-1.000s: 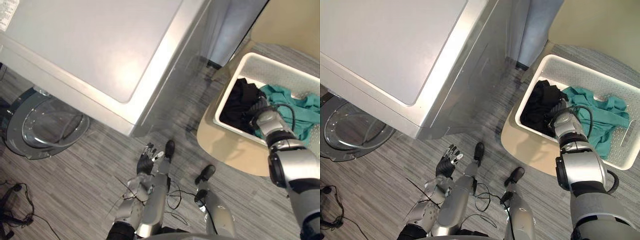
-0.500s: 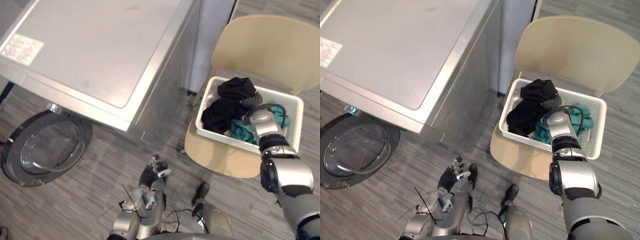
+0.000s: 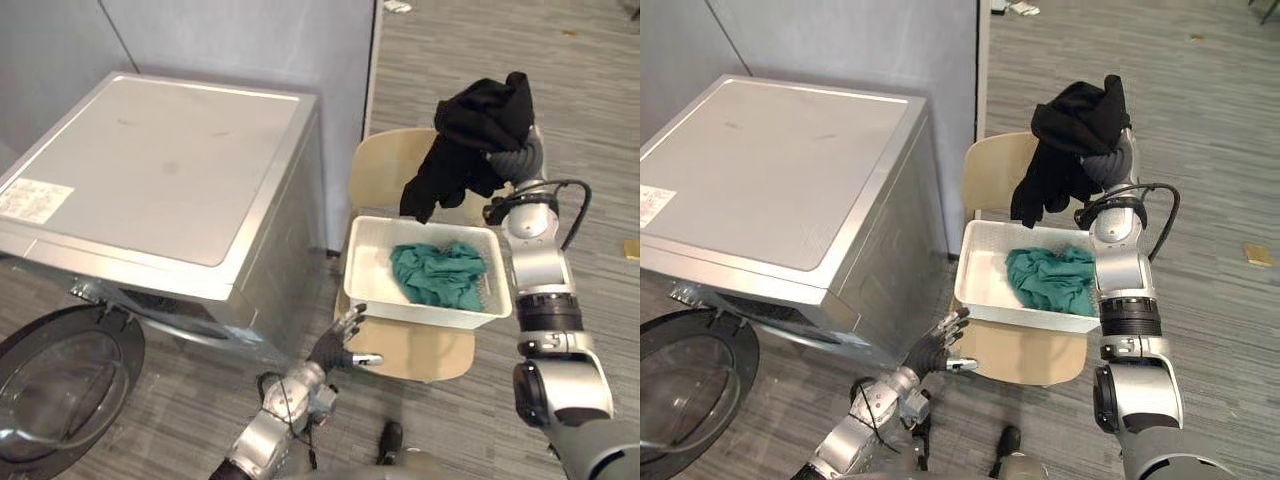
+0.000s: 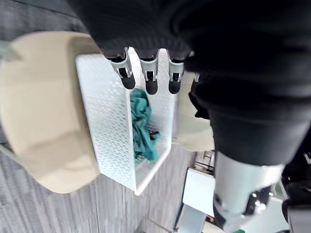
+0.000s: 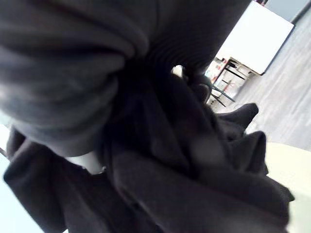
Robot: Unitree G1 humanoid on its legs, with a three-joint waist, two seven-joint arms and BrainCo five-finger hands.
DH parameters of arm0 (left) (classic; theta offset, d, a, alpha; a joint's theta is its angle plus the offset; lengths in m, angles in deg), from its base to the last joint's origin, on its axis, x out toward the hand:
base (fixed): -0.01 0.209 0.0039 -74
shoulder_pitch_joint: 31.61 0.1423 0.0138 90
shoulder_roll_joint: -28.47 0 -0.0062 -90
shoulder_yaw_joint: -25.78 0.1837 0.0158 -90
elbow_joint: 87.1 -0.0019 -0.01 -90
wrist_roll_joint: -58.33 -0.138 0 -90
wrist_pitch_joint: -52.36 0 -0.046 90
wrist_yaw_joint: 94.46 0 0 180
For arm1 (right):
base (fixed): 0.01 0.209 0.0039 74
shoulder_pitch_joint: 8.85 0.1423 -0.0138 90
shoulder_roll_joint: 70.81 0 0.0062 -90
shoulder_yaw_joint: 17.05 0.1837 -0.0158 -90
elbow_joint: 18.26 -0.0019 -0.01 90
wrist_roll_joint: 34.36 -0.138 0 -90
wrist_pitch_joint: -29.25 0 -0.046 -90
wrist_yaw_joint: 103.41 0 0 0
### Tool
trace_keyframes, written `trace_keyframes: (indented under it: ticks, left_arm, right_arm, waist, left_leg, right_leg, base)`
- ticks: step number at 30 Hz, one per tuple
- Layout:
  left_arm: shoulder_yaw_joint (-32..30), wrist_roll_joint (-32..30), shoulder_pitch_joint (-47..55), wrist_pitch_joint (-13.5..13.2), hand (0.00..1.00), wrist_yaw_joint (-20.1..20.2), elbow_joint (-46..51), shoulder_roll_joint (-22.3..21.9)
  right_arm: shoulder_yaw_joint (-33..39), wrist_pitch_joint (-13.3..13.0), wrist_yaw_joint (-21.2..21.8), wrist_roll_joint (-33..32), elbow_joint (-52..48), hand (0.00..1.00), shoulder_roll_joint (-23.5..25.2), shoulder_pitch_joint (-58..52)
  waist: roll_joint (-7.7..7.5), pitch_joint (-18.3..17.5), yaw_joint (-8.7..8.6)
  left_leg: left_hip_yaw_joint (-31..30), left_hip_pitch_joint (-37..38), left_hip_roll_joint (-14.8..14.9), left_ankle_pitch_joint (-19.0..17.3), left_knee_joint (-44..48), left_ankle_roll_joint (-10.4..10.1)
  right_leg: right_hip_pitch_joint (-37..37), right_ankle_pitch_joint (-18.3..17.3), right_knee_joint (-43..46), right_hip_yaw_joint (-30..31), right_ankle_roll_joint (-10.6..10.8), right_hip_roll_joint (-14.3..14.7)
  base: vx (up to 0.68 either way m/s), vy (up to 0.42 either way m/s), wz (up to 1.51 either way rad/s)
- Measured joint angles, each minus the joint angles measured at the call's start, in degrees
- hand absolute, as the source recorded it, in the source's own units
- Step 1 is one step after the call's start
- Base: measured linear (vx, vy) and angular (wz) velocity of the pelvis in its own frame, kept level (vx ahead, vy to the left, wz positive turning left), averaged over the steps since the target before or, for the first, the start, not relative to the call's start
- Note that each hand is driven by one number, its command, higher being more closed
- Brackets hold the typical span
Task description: Pick up the laundry basket with both hands and put the clothes into the washing machine.
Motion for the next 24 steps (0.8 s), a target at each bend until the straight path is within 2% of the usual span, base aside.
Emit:
trace_keyframes:
  ticks: [3,5,6,8,11,12,14,16,20,24]
  left_arm:
    - [0.02,-0.29,-2.18,0.01,0.0,-0.23,0.4,-0.91]
    - [-0.21,-1.02,-4.07,-0.01,0.0,-0.51,2.36,-1.39]
    - [-0.24,-1.42,-4.71,-0.01,0.0,-0.56,2.96,-1.4]
    - [-1.93,-4.14,-7.74,-0.06,0.0,-1.87,4.49,-2.42]
    - [-4.57,-8.84,-11.77,-0.39,0.0,-3.94,4.6,-3.62]
    - [-5.27,-12.69,-14.44,-0.7,0.0,-5.08,4.68,-3.5]
    - [-6.21,-16.19,-16.45,-1.17,0.0,-6.28,4.82,-3.51]
    - [-7.44,-20.59,-18.22,-1.26,0.0,-7.88,4.91,-3.4]
    - [-9.52,-30.54,-20.97,-0.93,0.0,-11.27,4.9,-3.43]
    - [-10.77,-34.09,-22.47,-0.49,0.0,-12.68,4.9,-3.53]
  right_arm:
    - [-0.39,-0.47,0.05,-0.02,-6.06,1.0,0.67,-2.01]
    - [-0.9,-1.22,0.12,-0.03,-9.97,1.0,1.92,-2.95]
    - [-1.28,-1.49,0.12,-0.03,-11.1,1.0,2.19,-3.4]
    - [-4.03,-2.76,0.53,-0.36,-16.5,1.0,3.11,-6.35]
    - [-6.47,-4.66,2.9,-2.18,-20.43,1.0,3.88,-9.68]
    - [-7.38,-5.67,4.54,-3.57,-21.95,1.0,3.91,-11.43]
    - [-7.97,-6.48,5.77,-5.19,-22.83,1.0,3.91,-12.54]
    - [-8.93,-7.17,7.28,-7.36,-23.8,1.0,3.89,-13.32]
    - [-9.04,-8.75,9.39,-10.29,-27.32,1.0,3.75,-17.14]
    - [-9.32,-9.03,10.46,-11.48,-27.81,1.0,3.76,-18.79]
  waist:
    - [0.1,-1.79,-0.2]
    - [-0.01,-2.51,-1.34]
    - [-0.02,-2.52,-1.35]
    - [0.04,-2.81,-1.45]
    - [-0.02,-3.82,-1.71]
    - [0.0,-4.04,-1.75]
    - [-0.01,-4.07,-2.16]
    - [-0.09,-4.14,-3.29]
    - [-0.51,-4.58,-3.74]
    - [-0.72,-4.91,-4.31]
  left_leg:
    - [1.0,0.29,0.13,-0.05,-0.02,-0.06]
    - [1.22,0.71,0.09,-0.05,0.01,-0.06]
    - [1.36,0.98,0.09,-0.06,0.01,-0.06]
    - [2.7,1.95,0.09,-0.33,0.0,-0.02]
    - [3.56,1.95,0.06,-0.35,-0.15,-0.01]
    - [4.0,2.15,0.05,-0.37,-0.31,0.01]
    - [4.2,2.29,0.01,-0.4,-0.32,0.07]
    - [4.33,2.32,-0.03,-0.4,-0.33,0.07]
    - [5.06,2.37,-0.09,-0.45,-0.33,0.12]
    - [5.62,2.35,-0.18,-0.51,-0.35,0.21]
  right_leg:
    - [0.13,0.26,-0.87,0.67,0.28,0.28]
    - [0.35,0.6,-0.86,1.06,-0.06,0.3]
    - [0.52,0.72,-0.89,1.3,-0.17,0.31]
    - [1.04,1.26,-1.59,2.38,0.03,0.41]
    - [1.03,1.87,-2.62,3.02,0.39,0.51]
    - [1.06,2.08,-2.75,3.53,0.53,0.49]
    - [1.06,2.16,-2.84,3.7,0.62,0.42]
    - [0.99,2.27,-2.88,3.87,0.79,0.3]
    - [0.94,2.9,-3.58,5.07,0.98,0.3]
    - [1.05,3.67,-4.46,5.23,0.89,0.35]
  base:
    - [0.01,-0.001,-0.16]
    - [0.01,0.01,-0.07]
    - [0.0,0.015,-0.15]
    - [-0.01,0.02,-0.28]
    - [-0.01,0.016,-0.18]
    - [-0.02,0.013,-0.13]
    - [-0.02,0.011,-0.07]
    - [-0.02,0.012,-0.04]
    - [0.02,0.003,-0.1]
    - [0.02,-0.006,-0.09]
